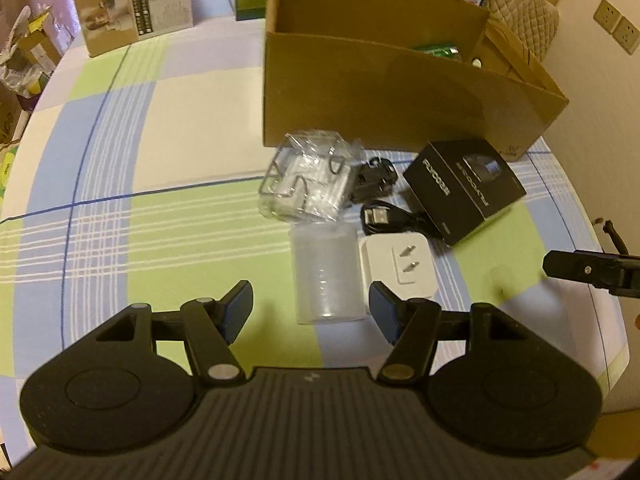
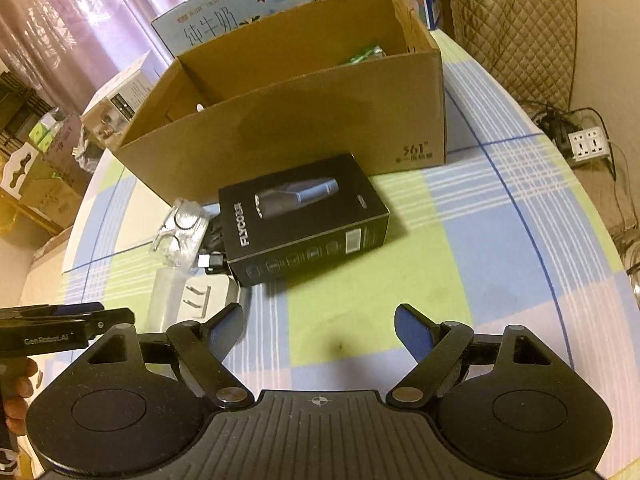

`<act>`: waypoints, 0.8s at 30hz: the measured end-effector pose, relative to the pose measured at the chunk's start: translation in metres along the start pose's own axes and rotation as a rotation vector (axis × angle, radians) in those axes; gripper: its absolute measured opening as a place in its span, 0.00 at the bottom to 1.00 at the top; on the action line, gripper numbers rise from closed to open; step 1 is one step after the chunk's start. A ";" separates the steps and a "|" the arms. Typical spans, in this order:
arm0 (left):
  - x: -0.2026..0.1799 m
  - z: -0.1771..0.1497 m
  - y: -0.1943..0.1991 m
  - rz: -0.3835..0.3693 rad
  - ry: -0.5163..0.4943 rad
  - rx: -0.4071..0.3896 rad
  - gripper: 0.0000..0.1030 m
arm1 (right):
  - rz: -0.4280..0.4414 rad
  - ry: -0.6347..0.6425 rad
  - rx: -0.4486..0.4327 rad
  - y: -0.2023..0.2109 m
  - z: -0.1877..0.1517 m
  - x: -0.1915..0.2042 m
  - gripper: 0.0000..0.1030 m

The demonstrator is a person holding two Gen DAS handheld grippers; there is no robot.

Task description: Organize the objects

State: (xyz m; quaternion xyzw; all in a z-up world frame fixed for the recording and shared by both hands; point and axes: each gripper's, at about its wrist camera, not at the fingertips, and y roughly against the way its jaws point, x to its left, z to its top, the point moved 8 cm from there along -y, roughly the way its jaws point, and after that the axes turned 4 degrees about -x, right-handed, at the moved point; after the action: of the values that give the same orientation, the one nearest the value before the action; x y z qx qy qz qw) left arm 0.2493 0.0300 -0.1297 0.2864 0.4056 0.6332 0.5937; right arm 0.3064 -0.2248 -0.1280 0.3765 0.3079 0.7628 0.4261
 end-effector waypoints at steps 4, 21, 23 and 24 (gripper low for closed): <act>-0.007 -0.001 -0.009 0.005 -0.023 0.005 0.57 | -0.010 -0.017 0.011 -0.001 -0.005 -0.006 0.78; -0.008 0.005 -0.060 0.013 -0.032 0.030 0.44 | -0.036 -0.059 0.008 0.001 -0.001 -0.025 0.78; -0.008 0.006 -0.062 0.011 -0.031 0.020 0.44 | -0.034 -0.056 0.006 -0.001 0.002 -0.024 0.78; -0.007 0.007 -0.063 0.011 -0.033 0.016 0.44 | -0.033 -0.053 0.005 -0.002 0.003 -0.023 0.78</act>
State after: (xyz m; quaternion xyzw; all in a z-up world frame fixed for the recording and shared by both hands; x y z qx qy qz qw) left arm 0.2886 0.0219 -0.1788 0.3037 0.3989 0.6284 0.5948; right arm 0.3179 -0.2441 -0.1348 0.3926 0.3043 0.7447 0.4457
